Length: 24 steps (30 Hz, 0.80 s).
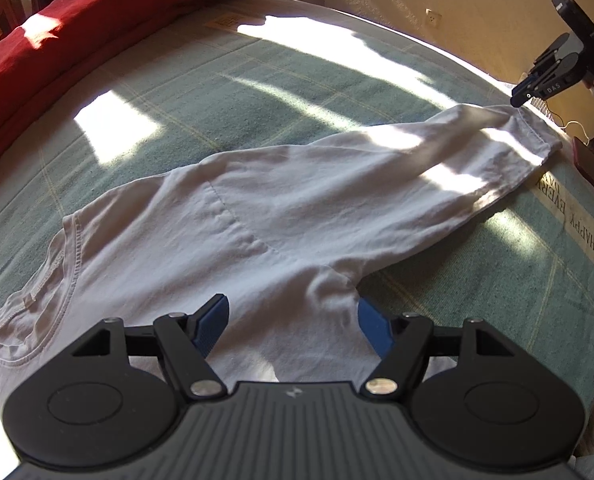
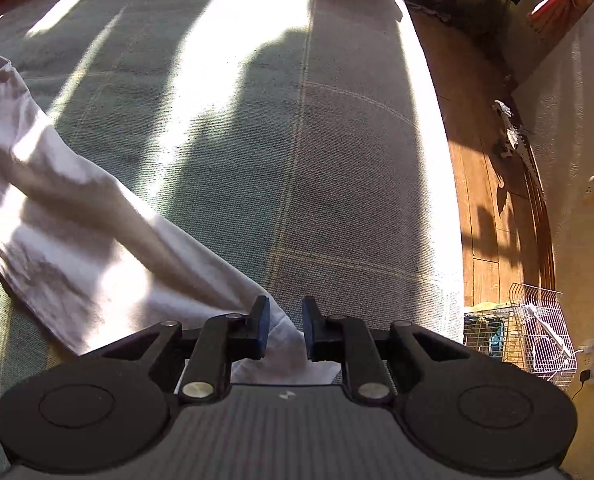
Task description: Fold clothes
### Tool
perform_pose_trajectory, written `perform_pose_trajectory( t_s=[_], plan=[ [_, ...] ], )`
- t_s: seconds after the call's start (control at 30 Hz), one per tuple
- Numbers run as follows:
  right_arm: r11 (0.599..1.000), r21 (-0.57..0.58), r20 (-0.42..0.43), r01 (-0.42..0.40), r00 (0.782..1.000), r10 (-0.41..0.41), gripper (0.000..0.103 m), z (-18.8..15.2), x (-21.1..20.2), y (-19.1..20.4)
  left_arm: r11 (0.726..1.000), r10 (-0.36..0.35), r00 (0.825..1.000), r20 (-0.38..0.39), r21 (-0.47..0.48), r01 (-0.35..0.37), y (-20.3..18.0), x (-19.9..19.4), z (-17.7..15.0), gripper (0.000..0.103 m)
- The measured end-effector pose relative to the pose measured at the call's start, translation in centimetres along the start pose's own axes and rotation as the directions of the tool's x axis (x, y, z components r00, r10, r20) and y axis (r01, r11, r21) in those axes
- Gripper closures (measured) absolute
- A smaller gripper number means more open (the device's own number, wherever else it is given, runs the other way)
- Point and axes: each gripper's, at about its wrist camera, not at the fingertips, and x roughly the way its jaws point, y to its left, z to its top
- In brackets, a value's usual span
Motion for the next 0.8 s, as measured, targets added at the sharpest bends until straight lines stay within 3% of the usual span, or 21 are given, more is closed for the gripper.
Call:
perform_pose_trajectory(
  t_s=[0.07, 0.1, 0.2, 0.3, 0.47, 0.67, 0.77, 0.8],
  plan=[
    [0.998, 0.026, 0.076, -0.063, 0.995, 0.061, 0.079, 1.3, -1.2, 0.8, 1.000, 0.004, 1.000, 0.004, -0.009, -0.004, 0.2, -0.1, -0.1, 0.031],
    [0.993, 0.021, 0.102, -0.114, 0.989, 0.111, 0.072, 2.4, -1.3, 1.6, 1.000, 0.005, 1.000, 0.006, -0.016, -0.005, 0.2, -0.1, -0.2, 0.031],
    [0.967, -0.014, 0.166, -0.255, 0.953, 0.254, 0.067, 5.8, -1.1, 4.3, 0.999, 0.006, 1.000, 0.012, -0.036, -0.006, 0.3, -0.1, -0.2, 0.031],
    [0.938, -0.071, 0.174, -0.340, 0.921, 0.348, 0.067, 8.8, 0.7, 7.2, 0.999, 0.003, 1.000, 0.020, -0.042, -0.002, 0.3, -0.3, -0.3, 0.031],
    [0.893, -0.168, 0.101, -0.418, 0.893, 0.438, 0.067, 10.9, 3.6, 11.7, 0.998, 0.009, 1.000, 0.023, -0.055, -0.007, 0.7, -0.4, -0.9, 0.031],
    [0.896, -0.273, 0.071, -0.350, 0.922, 0.382, 0.068, 9.6, 4.4, 14.5, 0.994, 0.027, 0.999, 0.019, -0.106, -0.025, 1.7, -0.2, -1.3, 0.031],
    [0.890, -0.320, 0.070, -0.326, 0.928, 0.365, 0.100, 9.4, 3.9, 15.3, 0.994, 0.024, 0.999, 0.023, -0.107, -0.021, 1.9, -0.1, -1.2, 0.031],
    [0.885, -0.340, 0.070, -0.319, 0.930, 0.362, 0.100, 9.4, 3.7, 15.6, 0.994, 0.026, 0.999, 0.027, -0.103, -0.023, 1.9, -0.1, -1.1, 0.031]
  ],
)
